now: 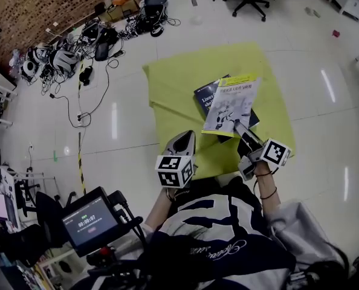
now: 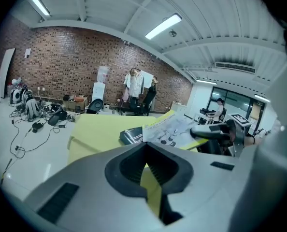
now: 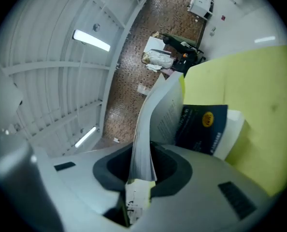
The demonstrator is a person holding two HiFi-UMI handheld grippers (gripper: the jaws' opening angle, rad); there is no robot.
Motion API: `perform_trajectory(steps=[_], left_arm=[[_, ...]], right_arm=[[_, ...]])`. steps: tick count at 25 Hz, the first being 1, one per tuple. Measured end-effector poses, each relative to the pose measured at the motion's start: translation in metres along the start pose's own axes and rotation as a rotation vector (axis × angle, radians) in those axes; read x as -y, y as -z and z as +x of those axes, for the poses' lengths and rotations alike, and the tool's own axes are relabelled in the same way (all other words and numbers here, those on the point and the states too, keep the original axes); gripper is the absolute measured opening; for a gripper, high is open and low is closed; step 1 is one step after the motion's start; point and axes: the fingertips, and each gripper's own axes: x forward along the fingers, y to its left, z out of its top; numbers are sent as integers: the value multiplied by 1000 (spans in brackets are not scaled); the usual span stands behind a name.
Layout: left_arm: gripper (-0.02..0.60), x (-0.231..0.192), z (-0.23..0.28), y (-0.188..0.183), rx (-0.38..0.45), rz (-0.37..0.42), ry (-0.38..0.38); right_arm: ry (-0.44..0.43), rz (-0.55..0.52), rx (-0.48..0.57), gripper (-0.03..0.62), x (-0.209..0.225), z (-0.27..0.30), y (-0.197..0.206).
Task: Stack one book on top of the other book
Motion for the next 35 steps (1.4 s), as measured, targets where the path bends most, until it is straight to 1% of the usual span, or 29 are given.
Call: perform_trajectory(steps=[2,5,6,9,11,13,15,17,18,20,23,27,31,33,35], left_arm=[[3,0,-3,8,-8,6,10],[3,-4,-4,14,-23,18,35],[3,-6,-2,14,-30,21,46],[3,-10,4,12,-51,28,78],[3,-5,5,14,-60,33,98],[3,1,4,16,-67,38,115],[3,7,2,19,-73,42,133],[3,14,0,25,-76,44,149],[3,18,-3,29,-74,45,154],[3,26,-9,36,-69,48,161],[3,36,-13,38,-61,54,170],[3,54,-20,37,-56,71,193],[3,85,-45,51,-49,96,212],[3,102,-60,59,-41,103,216],[3,123,-81,70,-34,106,221]], right_arm=[[98,8,-15,71,29,-10,17],[181,91,13,72,63,-19,33],[221,93,10,77,74,-17,36],[357,3,-45,108,97,-9,44],[413,-23,-59,125,103,-10,46],[476,-47,-76,155,106,-15,47],[561,-116,-97,199,109,-26,49],[618,-194,-91,199,109,-43,48],[622,-219,-80,199,106,-52,49],[588,-241,-52,199,93,-66,53],[502,-282,-14,198,63,-73,55],[387,-372,-8,196,15,-76,62],[294,-417,-20,190,-22,-102,97],[265,-438,-27,182,-37,-122,116],[254,-467,-32,157,-49,-147,134]])
